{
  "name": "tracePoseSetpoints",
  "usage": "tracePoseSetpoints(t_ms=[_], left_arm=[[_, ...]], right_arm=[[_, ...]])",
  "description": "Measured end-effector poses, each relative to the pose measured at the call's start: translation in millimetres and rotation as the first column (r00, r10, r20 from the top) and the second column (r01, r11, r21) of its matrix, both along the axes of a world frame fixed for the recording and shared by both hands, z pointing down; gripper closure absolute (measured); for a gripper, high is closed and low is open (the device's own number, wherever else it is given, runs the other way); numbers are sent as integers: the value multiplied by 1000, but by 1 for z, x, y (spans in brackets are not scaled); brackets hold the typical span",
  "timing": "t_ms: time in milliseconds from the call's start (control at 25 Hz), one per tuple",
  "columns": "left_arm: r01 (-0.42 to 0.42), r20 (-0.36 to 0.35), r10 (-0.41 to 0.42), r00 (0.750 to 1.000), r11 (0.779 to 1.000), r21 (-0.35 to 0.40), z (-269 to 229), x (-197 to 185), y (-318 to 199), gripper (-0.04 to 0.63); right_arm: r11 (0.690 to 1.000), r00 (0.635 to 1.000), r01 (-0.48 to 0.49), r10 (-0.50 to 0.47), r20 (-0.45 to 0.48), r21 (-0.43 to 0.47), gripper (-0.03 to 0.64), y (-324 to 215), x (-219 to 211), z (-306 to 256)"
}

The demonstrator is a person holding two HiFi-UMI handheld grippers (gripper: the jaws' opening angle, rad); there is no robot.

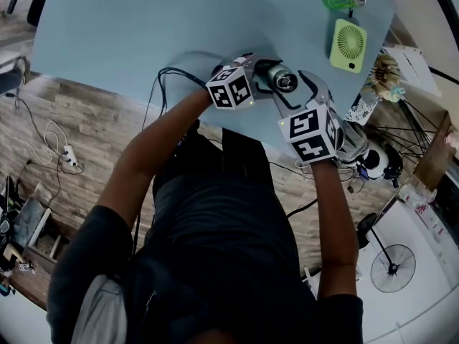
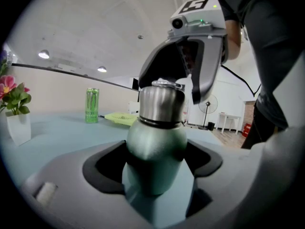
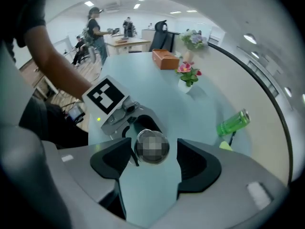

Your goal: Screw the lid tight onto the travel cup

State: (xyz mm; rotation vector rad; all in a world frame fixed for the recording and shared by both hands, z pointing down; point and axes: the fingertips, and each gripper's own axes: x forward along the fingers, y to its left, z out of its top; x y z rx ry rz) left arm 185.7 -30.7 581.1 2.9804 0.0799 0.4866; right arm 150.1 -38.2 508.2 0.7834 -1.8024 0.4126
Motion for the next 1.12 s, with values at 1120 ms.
tracePoseSetpoints(t_ms=[1120], left_arm=[[3, 4, -3, 1000, 1000, 8, 2, 2, 1, 170]], right_arm=[[976, 984, 178, -180, -1, -122, 385, 3, 3, 12]])
